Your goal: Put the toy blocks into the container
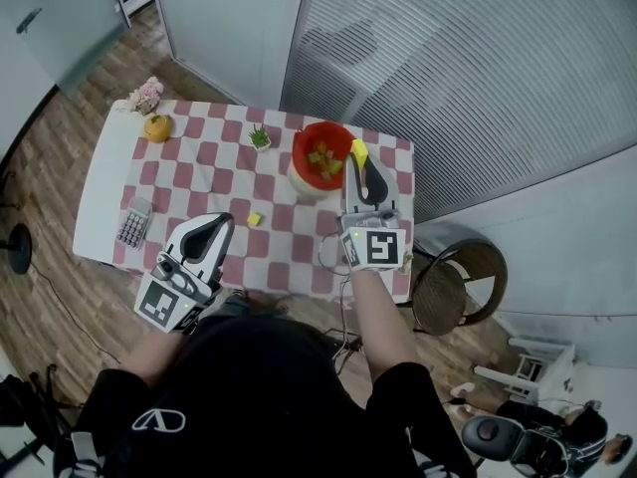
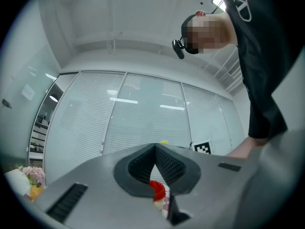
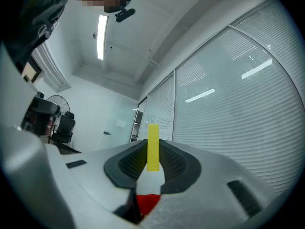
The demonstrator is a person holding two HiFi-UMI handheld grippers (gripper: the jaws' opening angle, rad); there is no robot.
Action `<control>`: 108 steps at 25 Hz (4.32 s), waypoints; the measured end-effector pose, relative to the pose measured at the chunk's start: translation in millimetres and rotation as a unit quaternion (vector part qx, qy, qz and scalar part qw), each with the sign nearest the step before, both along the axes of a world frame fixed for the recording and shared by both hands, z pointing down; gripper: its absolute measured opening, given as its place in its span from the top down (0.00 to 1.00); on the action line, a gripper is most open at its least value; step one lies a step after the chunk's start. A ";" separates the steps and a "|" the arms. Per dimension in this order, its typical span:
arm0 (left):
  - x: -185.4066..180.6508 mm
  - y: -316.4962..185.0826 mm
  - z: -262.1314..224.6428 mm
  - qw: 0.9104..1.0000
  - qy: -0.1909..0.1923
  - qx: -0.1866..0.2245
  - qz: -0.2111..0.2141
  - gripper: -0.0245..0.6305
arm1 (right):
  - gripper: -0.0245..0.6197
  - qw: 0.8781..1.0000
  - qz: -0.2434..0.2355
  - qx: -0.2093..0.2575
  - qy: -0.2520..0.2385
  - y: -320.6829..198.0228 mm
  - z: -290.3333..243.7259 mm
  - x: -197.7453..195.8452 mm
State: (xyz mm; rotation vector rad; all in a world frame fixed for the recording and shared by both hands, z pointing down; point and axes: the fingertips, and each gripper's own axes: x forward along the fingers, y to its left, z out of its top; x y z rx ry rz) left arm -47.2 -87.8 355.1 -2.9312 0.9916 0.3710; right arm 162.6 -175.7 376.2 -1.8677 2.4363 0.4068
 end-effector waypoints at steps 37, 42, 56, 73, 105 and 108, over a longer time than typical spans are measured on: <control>-28.5 12.8 12.5 0.999 -0.014 -0.019 -0.039 0.95 | 0.58 0.955 0.014 -0.294 0.027 -106.8 173.3 21.8; -24.5 8.8 0.6 0.999 0.001 -0.011 -0.042 0.95 | 0.60 0.976 -0.019 -0.216 0.026 -83.6 111.4 -2.7; -26.7 0.1 4.1 0.999 -0.002 -0.011 -0.040 0.95 | 0.64 0.990 -0.134 -0.050 0.002 67.0 2.2 -101.3; -34.4 0.7 27.6 0.999 -0.025 -0.021 -0.029 0.95 | 0.62 0.983 -0.154 -0.098 -0.023 96.1 32.5 -121.7; -56.4 12.4 31.5 0.997 -0.017 -0.039 -0.071 0.95 | 0.61 0.709 -0.262 -0.579 0.306 27.6 416.7 -195.2; -55.8 6.4 15.1 0.996 0.002 -0.035 -0.083 0.95 | 0.74 0.699 -0.260 -0.583 0.322 26.9 422.8 -193.5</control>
